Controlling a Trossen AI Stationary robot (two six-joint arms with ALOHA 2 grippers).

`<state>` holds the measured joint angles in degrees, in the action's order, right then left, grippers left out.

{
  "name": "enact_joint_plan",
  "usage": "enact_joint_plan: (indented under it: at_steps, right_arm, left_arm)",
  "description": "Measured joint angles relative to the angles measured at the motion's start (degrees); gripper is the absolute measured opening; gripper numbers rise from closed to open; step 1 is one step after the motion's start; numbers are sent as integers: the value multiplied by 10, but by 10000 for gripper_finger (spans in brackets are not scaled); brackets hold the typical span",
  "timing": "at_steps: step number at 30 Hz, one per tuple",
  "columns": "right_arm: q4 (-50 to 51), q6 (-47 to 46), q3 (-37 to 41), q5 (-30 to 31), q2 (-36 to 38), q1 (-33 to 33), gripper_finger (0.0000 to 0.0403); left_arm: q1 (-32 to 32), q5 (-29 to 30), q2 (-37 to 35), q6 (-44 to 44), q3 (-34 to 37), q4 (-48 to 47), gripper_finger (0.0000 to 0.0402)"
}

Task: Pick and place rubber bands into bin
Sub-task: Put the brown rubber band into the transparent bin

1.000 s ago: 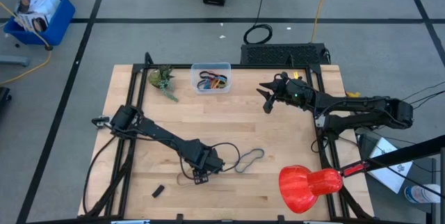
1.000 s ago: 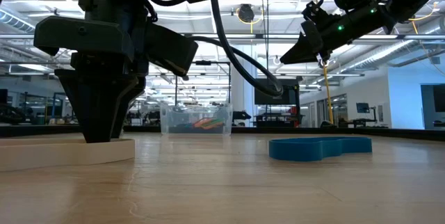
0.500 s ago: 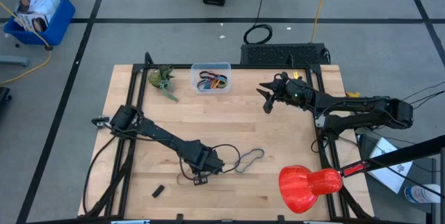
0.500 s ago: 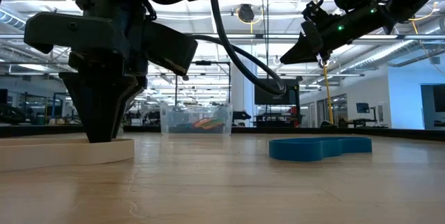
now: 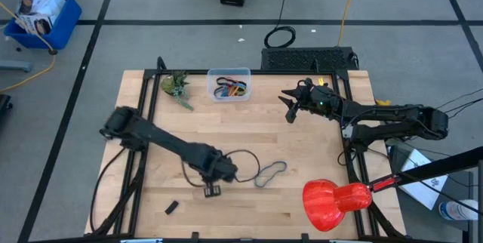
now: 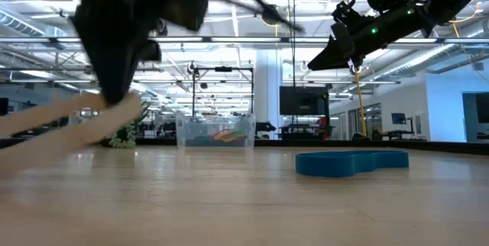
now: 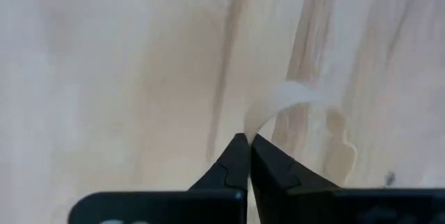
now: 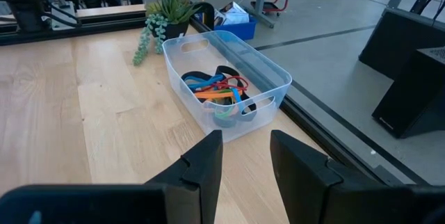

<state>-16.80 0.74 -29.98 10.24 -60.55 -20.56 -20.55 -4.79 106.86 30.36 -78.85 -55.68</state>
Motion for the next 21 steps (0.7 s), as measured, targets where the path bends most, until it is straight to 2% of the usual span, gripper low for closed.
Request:
enact_joint_plan:
  at_steps: [10,15,18,21]
  right_arm:
    - [0,1,0,0,0,0,116]
    - [0,1,0,0,0,0,116]
    - [0,1,0,0,0,0,116]
    - [0,1,0,0,0,0,116]
  left_arm:
    - [9,138,-246,24,0,3,5]
    - [10,263,-352,34,0,45,10]
    - [10,348,-396,30,0,84,5]
    - [13,400,-423,5,-1,117,8]
